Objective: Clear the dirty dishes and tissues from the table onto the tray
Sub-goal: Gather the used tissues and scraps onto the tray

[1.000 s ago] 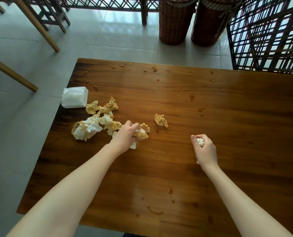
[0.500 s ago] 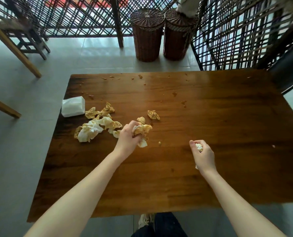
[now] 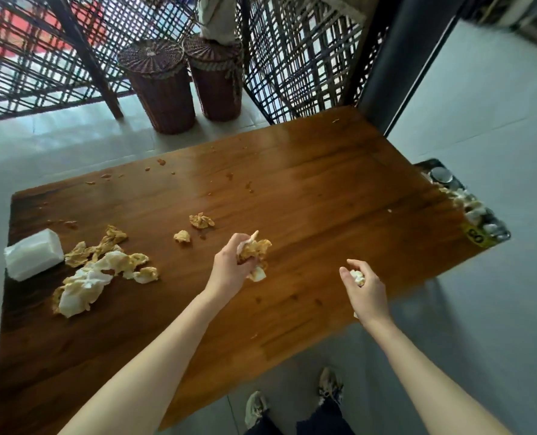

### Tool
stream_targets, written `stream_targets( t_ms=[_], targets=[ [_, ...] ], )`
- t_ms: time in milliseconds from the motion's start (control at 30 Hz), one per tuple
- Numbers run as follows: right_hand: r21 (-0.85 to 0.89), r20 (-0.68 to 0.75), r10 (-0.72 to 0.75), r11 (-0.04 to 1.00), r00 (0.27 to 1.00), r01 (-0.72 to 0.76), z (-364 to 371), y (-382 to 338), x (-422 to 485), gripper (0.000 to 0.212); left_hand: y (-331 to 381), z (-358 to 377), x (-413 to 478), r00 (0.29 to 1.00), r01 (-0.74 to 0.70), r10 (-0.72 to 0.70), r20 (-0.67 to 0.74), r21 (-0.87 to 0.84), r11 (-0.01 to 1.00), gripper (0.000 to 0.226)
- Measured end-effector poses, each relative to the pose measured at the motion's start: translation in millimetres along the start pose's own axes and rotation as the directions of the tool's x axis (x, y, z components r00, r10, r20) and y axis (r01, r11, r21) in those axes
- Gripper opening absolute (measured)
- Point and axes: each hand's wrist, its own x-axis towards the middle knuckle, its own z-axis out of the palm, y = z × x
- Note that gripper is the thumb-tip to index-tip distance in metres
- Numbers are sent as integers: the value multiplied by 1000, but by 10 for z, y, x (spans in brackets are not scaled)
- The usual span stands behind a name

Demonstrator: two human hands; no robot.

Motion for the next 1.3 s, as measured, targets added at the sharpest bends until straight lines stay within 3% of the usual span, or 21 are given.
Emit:
stream_targets(
  t_ms=[333, 600, 867, 1100, 1300],
  targets=[
    [114, -92, 101, 989, 991, -90, -749, 777, 173, 31, 593, 1076, 273, 988, -104, 101, 118, 23, 994, 44],
    [209, -143, 181, 966, 973, -149, -1781, 1736, 662, 29, 1420, 2477, 517, 979, -143, 131, 154, 67, 988, 52],
    [203, -220, 238, 960, 946, -194, -2838, 2392, 1103, 24, 2080, 3671, 618, 961, -153, 143, 239, 24, 988, 67],
    [220, -170, 274, 947, 946, -235, -3197, 2664, 1612, 21, 2370, 4239, 986, 952, -109, 96, 292, 28, 994, 77],
    [118, -163, 277, 958, 947, -260, -3485, 2993, 2368, 20, 2630, 4786, 1621, 938, -127, 122, 324, -7, 992, 75]
  ],
)
